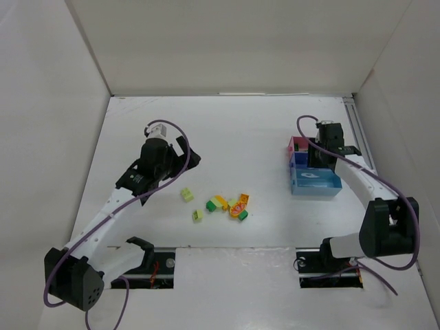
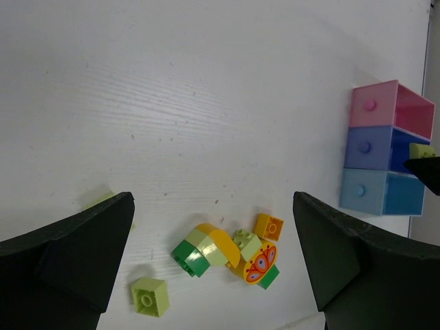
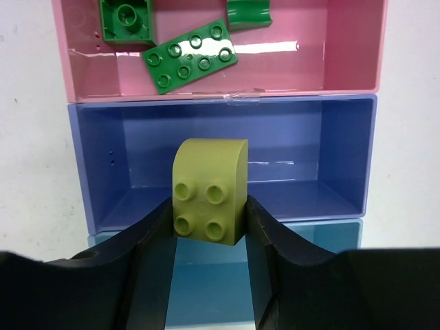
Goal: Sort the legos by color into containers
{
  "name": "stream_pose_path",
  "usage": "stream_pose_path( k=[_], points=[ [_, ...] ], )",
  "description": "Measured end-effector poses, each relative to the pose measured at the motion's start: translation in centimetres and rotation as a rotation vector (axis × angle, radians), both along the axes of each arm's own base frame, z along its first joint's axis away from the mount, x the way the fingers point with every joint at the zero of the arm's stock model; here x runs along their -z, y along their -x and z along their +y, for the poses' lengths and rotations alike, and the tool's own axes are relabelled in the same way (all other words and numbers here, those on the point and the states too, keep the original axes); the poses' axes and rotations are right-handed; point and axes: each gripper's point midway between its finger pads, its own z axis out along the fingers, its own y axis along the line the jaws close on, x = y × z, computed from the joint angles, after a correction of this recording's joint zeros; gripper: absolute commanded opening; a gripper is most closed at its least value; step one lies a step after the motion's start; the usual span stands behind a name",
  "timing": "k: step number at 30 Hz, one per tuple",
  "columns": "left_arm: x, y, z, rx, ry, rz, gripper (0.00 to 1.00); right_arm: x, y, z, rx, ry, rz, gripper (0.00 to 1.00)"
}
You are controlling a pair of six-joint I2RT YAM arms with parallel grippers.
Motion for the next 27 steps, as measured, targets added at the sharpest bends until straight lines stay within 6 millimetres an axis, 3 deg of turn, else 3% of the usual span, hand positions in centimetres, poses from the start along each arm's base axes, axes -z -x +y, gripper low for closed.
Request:
stream_pose_path(
  k=[6, 11, 17, 22, 27],
  points=[
    [0.9, 0.2, -0.3, 0.014, 0.001, 0.026, 1.0, 1.2, -0.5, 0.0, 0.01, -0.003, 0.023, 0.57],
    [1.1, 0.2, -0.4, 0.018, 0.003, 0.032, 1.0, 1.2, -0.6, 0.1, 0.015, -0.007, 0.017, 0.63],
    [1.2, 0.3, -0.4, 0.014, 0.007, 0.038, 1.0, 0.9, -0.6, 0.0, 0.016, -0.005, 0.008, 0.63],
    [2.7, 1.1, 0.0, -0.013, 0.008, 0.102, 0.98, -1.8, -0.6, 0.4, 0.011, 0.011, -0.077, 0.63],
    [7.8, 3.3, 1.2, -0.087, -0.019, 0.262, 0.87, -6.0, -0.3, 1.7, -0.024, 0.002, -0.224, 0.65]
  ],
)
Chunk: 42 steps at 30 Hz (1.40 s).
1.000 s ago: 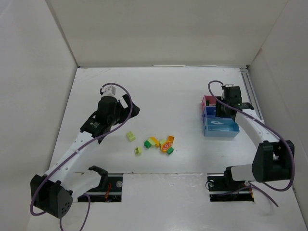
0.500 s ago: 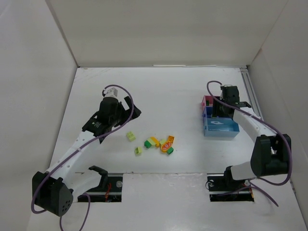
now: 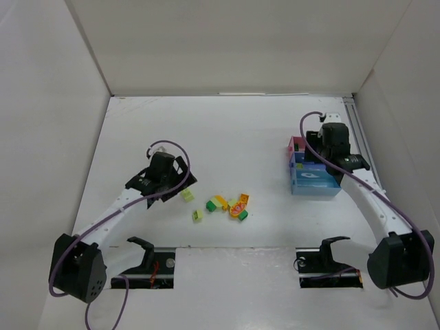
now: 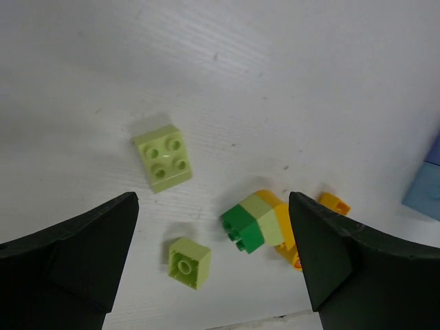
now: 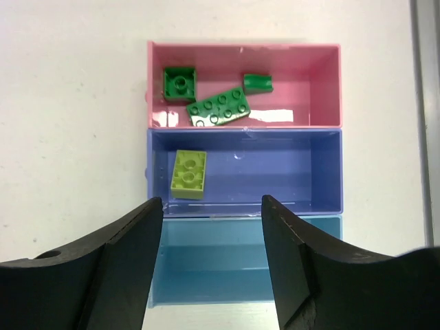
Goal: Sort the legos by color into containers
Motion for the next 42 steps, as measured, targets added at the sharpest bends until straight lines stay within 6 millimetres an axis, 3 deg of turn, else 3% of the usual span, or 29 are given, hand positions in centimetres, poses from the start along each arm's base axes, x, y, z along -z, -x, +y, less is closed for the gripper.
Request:
stream_pose_path(
  k=[5, 14, 19, 22, 27, 32, 36, 39, 42],
  points=[
    [4.9, 1.8, 0.6, -0.062, -0.038, 0.181, 0.86, -1.9, 0.3, 0.0, 0.003, -0.002, -0.073, 0.65],
    [7.8, 2.2, 1.2, -0.141, -0.102, 0.282, 0.8, -1.7, 0.5, -0.9, 0.044, 0.03, -0.071, 0.65],
    [8.0, 1.8, 1.2, -0.171, -0.141, 0.289, 0.73, -1.8, 0.5, -1.4, 0.066, 0.047, -0.071, 0.65],
    [8.2, 1.6, 1.3, -0.183, -0.158, 0.299, 0.59, -1.8, 0.6, -1.6, 0.073, 0.052, -0.071, 0.65],
    [8.5, 0.8, 1.1, -0.187, -0.182, 0.315, 0.28, -1.9, 0.6, -1.8, 0.085, 0.062, -0.074, 0.65],
    [8.2, 0.7, 0.4, -0.146, -0.193, 0.311, 0.18, -1.8, 0.9, -1.9, 0.082, 0.065, -0.075, 0.66],
    [7.3, 0.5, -0.5, -0.072, -0.187, 0.287, 0.16, -2.1, 0.7, -0.3, -0.028, 0.035, -0.105, 0.66],
    [4.4, -0.5, -1.8, -0.003, -0.123, 0.187, 0.18, -2.5, 0.9, 2.9, -0.224, -0.019, -0.156, 0.67],
    [-1.2, -1.8, -3.8, 0.086, 0.009, -0.008, 0.21, -3.8, 1.7, 7.0, -0.456, -0.078, -0.233, 0.68]
  ],
)
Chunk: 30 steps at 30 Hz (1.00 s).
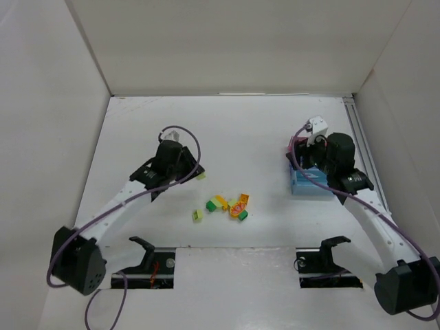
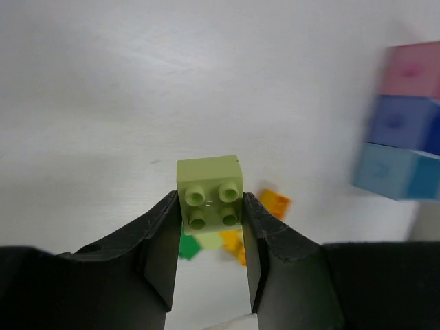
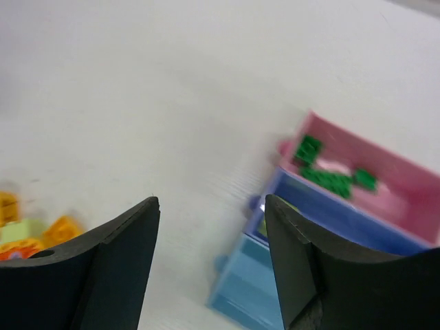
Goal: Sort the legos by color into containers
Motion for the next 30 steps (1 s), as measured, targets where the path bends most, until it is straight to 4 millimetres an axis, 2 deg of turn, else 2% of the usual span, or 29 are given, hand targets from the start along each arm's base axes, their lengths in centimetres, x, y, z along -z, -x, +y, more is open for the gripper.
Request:
stream_pose_path(
  k=[2, 4, 6, 8, 9, 13, 18, 25, 30],
  points=[
    [-4.6, -0.3, -1.5, 0.067, 0.111, -0.15, 0.23, -1.6, 0.9, 3.0, -0.153, -0.033, -0.068, 0.7],
    [-9.9, -0.3, -2.8, 0.14, 0.228, -0.32, 0.24, -3.5, 2.3, 6.5, -0.324, -0.068, -0.153, 0.72],
    [-14.2, 0.2, -3.7, 0.192, 0.323, -0.455, 0.25, -5.1, 4.1, 9.6, -0.465, -0.09, -0.216, 0.74],
    [-17.1, 0.5, -4.0, 0.191, 0.402, -0.529, 0.23, -6.5, 5.9, 12.5, -0.581, -0.104, -0.279, 0.74],
    [-17.8, 0.6, -4.1, 0.185, 0.429, -0.541, 0.23, -7.1, 6.8, 14.0, -0.628, -0.113, -0.305, 0.76],
    [-19.1, 0.8, -4.6, 0.113, 0.515, -0.548, 0.16, -9.3, 8.9, 18.2, -0.701, -0.168, -0.399, 0.76],
    [-19.0, 1.2, -4.9, 0.029, 0.62, -0.521, 0.16, -12.2, 8.6, 21.4, -0.682, -0.276, -0.501, 0.76],
    [-19.9, 1.0, -5.0, -0.061, 0.71, -0.513, 0.16, -13.6, 6.9, 25.2, -0.67, -0.328, -0.52, 0.74],
    [-20.2, 1.4, -5.5, -0.077, 0.727, -0.515, 0.16, -13.2, 6.3, 26.9, -0.649, -0.343, -0.497, 0.72]
  ],
)
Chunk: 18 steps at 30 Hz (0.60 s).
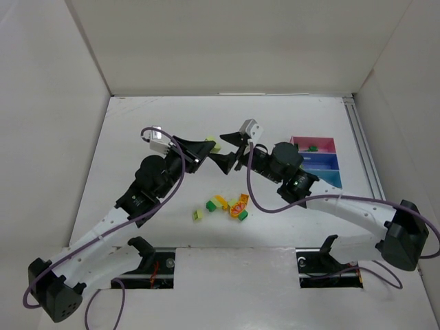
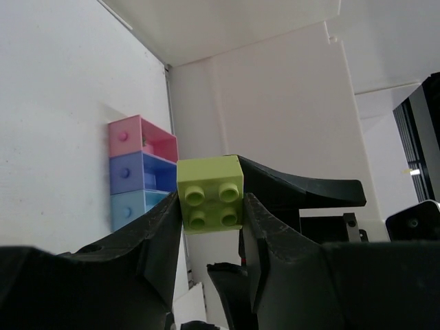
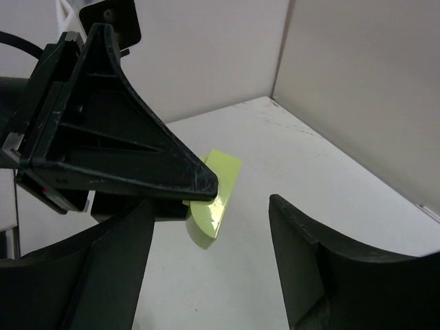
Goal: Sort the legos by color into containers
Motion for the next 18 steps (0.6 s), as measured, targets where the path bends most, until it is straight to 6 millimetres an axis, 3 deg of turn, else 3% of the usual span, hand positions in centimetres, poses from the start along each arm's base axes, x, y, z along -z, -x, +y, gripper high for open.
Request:
stream_pose_path(
  k=[4, 5, 8, 13, 16, 18],
  points=[
    [0.0, -0.1, 0.1, -0.015, 0.001, 0.0, 0.16, 0.1, -0.7, 0.5, 0.025, -0.009, 0.018, 0.63],
    [-0.1, -0.2, 0.2, -0.022, 0.002, -0.001, 0.16, 0.0, -0.9, 0.6, 0.031, -0.012, 0.02, 0.55],
    [-0.3, -0.5, 0.5, -0.045, 0.008, -0.008, 0.16, -0.1, -1.2, 0.9, 0.036, -0.021, 0.029, 0.45],
    [-0.7, -0.6, 0.7, -0.062, 0.022, -0.015, 0.16, -0.2, -1.7, 1.3, 0.043, -0.028, 0.045, 0.53],
    [-1.3, -0.8, 1.0, -0.082, 0.041, -0.031, 0.16, -0.8, -2.0, 1.7, 0.043, -0.036, 0.04, 0.52],
    [-1.7, -0.9, 1.2, -0.092, 0.051, -0.041, 0.16, -1.2, -2.0, 1.9, 0.036, -0.041, 0.035, 0.46]
  ],
)
